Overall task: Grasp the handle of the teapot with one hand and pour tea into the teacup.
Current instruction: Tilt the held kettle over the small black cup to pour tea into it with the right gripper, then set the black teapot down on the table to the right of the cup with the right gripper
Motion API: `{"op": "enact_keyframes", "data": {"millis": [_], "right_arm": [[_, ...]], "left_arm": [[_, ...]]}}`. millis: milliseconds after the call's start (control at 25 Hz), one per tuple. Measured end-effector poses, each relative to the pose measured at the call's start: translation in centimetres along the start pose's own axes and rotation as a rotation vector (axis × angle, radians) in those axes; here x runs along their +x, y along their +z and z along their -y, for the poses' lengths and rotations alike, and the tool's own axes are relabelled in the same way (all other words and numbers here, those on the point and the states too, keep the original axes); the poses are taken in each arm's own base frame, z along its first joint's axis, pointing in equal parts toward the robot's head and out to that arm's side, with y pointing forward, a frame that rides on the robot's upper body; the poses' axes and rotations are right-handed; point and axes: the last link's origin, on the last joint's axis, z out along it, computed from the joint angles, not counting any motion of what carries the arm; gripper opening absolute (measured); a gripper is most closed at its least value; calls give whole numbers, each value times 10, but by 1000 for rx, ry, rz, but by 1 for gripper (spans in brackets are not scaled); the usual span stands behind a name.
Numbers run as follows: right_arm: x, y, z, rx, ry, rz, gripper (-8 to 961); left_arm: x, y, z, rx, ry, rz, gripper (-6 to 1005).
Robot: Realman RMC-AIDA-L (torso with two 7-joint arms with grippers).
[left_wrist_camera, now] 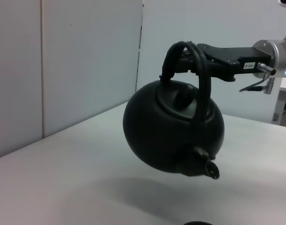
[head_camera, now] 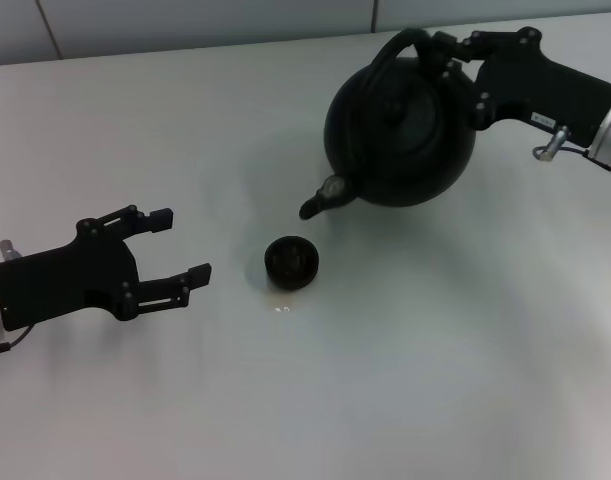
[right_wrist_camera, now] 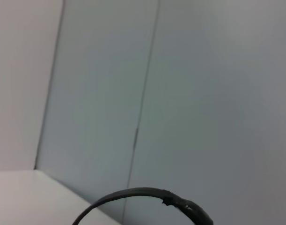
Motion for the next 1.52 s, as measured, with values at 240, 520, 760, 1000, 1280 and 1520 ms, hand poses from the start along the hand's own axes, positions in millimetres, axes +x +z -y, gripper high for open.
{"op": "enact_keyframes", "data": {"millis": [240,520,760,1000,1280,1520], "right_arm": [[4,-9,2,71,76,41,122],[15,-14,-4,118,180,55,122],[25,-15,-8,147,298,34,122],[36,-19,-7,200,361,7,121],[45,-19,-6,228,381,-39,121],[50,-17,-9,233,401,-63,121]], "left_arm": [[0,1,-1,-2,-1,-2,871],[0,0,-1,-4,-3,-3,871],[-1,0,-2,-7,-4,-2,871],[-1,1,-3,-11,-5,0,870],[-1,1,-4,-14,-5,1,870],[-2,1,-4,-13,-7,2,870]]}}
